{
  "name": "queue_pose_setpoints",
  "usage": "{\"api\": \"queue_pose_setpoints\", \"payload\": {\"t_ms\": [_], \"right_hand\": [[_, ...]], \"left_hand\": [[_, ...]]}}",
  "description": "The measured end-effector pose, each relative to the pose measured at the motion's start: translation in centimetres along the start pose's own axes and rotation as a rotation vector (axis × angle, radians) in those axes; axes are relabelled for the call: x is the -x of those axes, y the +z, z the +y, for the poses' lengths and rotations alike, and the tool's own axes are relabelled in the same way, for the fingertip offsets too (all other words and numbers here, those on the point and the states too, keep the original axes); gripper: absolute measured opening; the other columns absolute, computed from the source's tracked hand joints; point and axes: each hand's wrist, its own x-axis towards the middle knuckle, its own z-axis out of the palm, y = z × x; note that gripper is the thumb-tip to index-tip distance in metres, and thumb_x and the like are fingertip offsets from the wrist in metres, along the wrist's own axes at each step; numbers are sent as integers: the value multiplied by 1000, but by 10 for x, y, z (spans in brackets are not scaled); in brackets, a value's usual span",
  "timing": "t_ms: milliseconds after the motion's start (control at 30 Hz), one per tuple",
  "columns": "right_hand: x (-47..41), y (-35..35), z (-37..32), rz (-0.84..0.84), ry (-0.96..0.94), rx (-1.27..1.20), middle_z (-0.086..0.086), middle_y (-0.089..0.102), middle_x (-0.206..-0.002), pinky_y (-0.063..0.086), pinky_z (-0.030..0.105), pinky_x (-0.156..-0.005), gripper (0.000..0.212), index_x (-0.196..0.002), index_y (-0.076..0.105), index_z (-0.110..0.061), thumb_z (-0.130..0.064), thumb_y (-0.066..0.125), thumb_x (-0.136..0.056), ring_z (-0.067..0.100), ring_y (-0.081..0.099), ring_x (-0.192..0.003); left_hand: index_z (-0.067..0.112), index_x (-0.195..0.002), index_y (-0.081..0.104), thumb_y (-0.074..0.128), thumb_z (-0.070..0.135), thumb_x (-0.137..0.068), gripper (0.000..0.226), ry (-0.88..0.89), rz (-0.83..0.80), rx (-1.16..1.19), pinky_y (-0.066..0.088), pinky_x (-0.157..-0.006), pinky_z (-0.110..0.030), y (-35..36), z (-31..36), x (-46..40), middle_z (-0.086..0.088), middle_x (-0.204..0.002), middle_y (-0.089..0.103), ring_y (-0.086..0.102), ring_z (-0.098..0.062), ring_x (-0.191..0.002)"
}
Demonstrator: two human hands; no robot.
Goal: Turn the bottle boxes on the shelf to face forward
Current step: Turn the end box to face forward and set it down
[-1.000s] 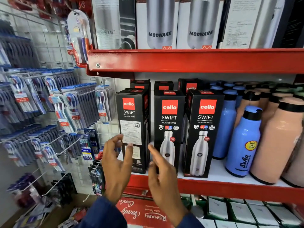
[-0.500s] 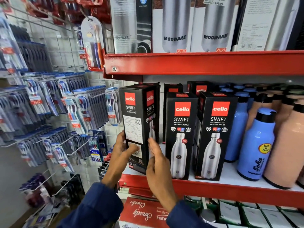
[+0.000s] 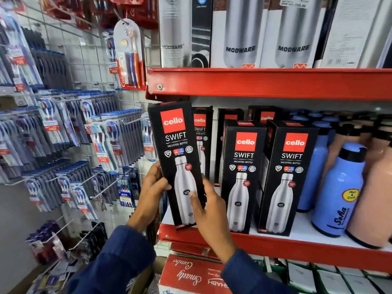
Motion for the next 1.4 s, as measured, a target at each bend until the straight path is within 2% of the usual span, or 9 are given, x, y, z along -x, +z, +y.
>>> {"api": "queue_pose_setpoints", "payload": {"t_ms": [67, 233, 433, 533, 700, 867, 1033, 1167, 1400], "right_hand": [[-7, 4, 4, 50, 4, 34, 7, 69, -124, 49, 22, -79, 53, -146, 40, -19, -32, 54, -96, 18, 68, -91], [-15, 12, 14, 89, 37, -41, 0, 66, -127, 49, 20, -92, 50, -143, 41, -20, -14, 54, -96, 14, 64, -114], [-12, 19, 34, 72, 89, -18, 7, 66, -127, 50, 25, -92, 50, -144, 37, -19, -9, 50, -97, 19, 64, -113], [-8, 23, 41, 38, 111, 4, 7, 69, -118, 53, 26, -85, 51, -144, 35, -21, -9, 48, -97, 19, 68, -103], [-6, 25, 47, -8, 122, 18, 5, 69, -104, 51, 19, -73, 54, -147, 31, -23, -9, 46, -98, 11, 65, -84], [4, 24, 53, -52, 152, 76, 10, 69, -100, 42, 18, -72, 50, -148, 31, -18, -14, 44, -100, 13, 60, -80], [9, 27, 59, -91, 216, 149, 16, 68, -114, 49, 25, -79, 48, -147, 35, -11, -15, 43, -100, 27, 67, -98], [12, 27, 58, -97, 229, 173, 17, 70, -99, 42, 24, -67, 47, -145, 39, -11, -11, 42, -98, 23, 64, -78], [26, 19, 54, -107, 222, 154, 11, 70, -89, 47, 26, -61, 46, -144, 42, -16, -11, 42, -98, 17, 62, -67]], "left_hand": [[9, -123, 57, 47, 4, -64, 60, -36, -36, 35, 51, -84, -27, 6, 2, -6, 6, -105, 72, 63, -10, -97], [46, -123, 60, 34, 10, -97, 52, -154, -103, -67, 50, -91, -39, 13, -7, -13, 10, -119, 72, 64, -16, -112], [35, -143, 47, 34, 9, -103, 49, -139, -102, -157, 50, -101, -37, 15, -20, -3, 23, -127, 67, 62, 6, -115], [41, -146, 42, 37, 17, -103, 49, -145, -106, -189, 37, -116, -54, 12, -36, 2, 17, -145, 55, 50, -7, -135], [39, -151, 36, 40, 20, -106, 49, -154, -89, -209, 34, -119, -49, 14, -45, 5, 16, -151, 49, 45, -8, -139], [27, -142, 48, 51, 20, -102, 41, -132, -52, -310, 48, -108, -42, 8, -68, 13, 8, -134, 65, 61, -10, -124], [20, -133, 56, 59, 24, -99, 34, -78, 62, -508, 59, -91, -36, 9, -82, 25, 4, -115, 73, 70, -12, -108], [20, -131, 58, 57, 24, -99, 32, -25, 65, -574, 59, -86, -25, 10, -81, 30, 6, -112, 75, 71, -3, -102], [24, -126, 57, 54, 29, -100, 27, 46, 94, -646, 59, -80, -32, 10, -82, 44, 8, -102, 77, 72, -3, -89]]}}
